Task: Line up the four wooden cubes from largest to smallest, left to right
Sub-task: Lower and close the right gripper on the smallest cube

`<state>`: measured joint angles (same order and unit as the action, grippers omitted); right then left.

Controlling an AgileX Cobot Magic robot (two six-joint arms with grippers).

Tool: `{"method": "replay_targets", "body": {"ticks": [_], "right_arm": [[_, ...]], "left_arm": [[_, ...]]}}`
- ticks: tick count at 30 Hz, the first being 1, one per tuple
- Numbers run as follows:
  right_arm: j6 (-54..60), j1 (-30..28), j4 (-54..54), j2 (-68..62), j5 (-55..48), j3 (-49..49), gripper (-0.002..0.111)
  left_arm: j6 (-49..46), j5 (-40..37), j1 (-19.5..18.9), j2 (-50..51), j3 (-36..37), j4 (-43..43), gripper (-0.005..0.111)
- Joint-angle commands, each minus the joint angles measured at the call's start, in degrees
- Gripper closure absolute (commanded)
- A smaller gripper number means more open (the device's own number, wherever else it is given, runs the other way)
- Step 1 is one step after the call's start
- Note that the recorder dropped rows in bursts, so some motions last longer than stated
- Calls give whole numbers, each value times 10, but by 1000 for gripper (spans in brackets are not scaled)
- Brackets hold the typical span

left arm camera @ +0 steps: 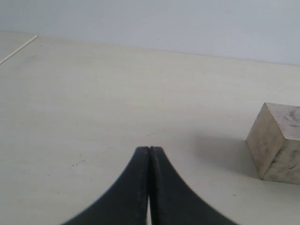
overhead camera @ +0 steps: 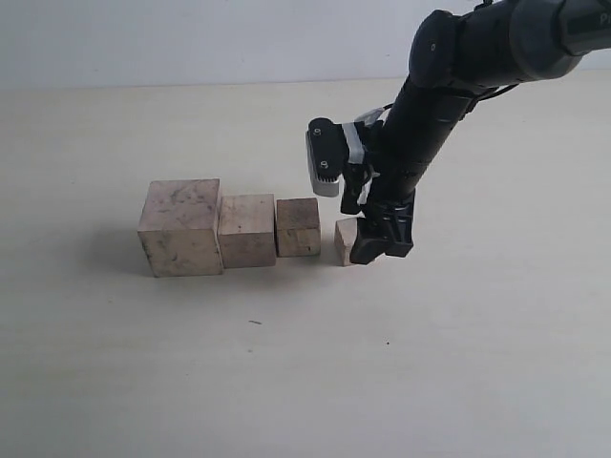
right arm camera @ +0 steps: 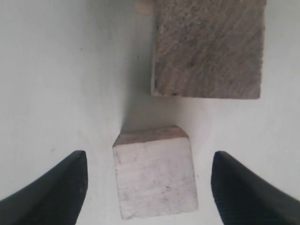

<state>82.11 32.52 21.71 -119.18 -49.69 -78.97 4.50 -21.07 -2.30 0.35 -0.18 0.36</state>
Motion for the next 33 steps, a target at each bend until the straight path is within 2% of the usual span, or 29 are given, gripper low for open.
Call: {"method": "replay_targets", "body": {"ticks": [1,26,29,33], "right_arm": [[-3,-3,7,0,1,3,38],[-17,-3,-5,-17,5,3,40],[-24,-3,-27,-17,5,3,54],[-44,-3,-47,-17,18,3,86]], "left_arm": [[3,8,1,-4,2,-4,107],[3,8,1,-4,2,-4,107],[3,8,1,-4,2,-4,107],[3,8,1,-4,2,-4,107]]}}
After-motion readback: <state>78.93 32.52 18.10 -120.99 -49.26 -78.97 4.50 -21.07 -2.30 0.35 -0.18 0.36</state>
